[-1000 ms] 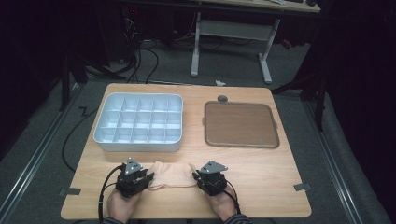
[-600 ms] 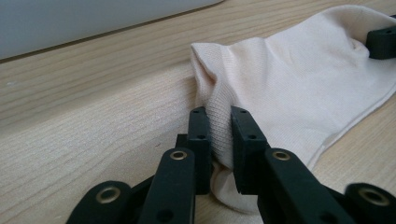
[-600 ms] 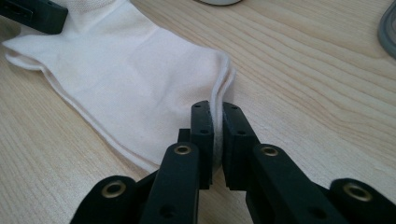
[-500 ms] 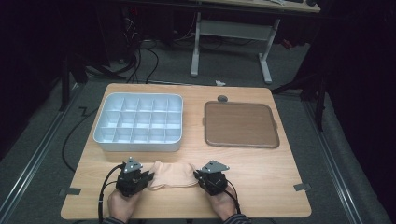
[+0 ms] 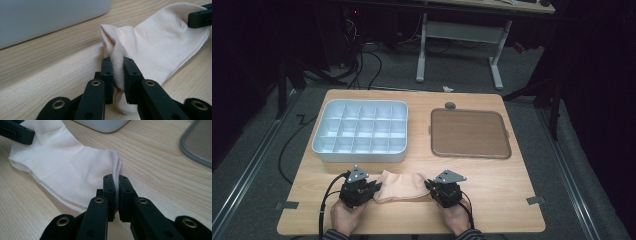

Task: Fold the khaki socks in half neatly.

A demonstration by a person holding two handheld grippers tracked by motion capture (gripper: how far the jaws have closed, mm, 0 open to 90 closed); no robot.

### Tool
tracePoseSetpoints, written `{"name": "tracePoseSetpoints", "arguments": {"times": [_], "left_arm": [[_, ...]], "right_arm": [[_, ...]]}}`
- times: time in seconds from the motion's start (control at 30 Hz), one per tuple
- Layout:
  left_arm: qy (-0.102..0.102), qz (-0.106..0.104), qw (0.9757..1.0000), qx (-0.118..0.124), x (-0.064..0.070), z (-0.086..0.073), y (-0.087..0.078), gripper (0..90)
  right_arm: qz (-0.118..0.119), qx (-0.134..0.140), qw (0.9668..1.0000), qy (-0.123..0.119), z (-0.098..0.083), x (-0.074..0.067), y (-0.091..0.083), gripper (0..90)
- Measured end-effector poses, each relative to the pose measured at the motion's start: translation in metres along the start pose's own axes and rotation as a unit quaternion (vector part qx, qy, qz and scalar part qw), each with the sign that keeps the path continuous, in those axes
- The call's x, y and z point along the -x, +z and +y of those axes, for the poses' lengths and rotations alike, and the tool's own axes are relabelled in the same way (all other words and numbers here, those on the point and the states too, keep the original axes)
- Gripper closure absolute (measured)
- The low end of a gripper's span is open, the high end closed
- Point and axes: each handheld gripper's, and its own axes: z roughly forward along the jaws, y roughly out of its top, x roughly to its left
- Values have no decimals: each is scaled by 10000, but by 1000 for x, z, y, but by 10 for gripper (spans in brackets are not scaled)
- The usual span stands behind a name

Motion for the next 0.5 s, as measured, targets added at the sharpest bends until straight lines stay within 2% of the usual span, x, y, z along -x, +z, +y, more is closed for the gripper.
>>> {"name": "tracePoseSetpoints", "arguments": {"times": [0.27, 0.5], "left_arm": [[22, -99, 9999, 73, 6, 6, 3, 805], [138, -189, 9997, 10, 13, 11, 11, 805]], "right_arm": [[-69, 12, 10000, 41, -2, 7, -7, 861], [-130, 5, 9998, 151, -5, 14, -13, 862]]}}
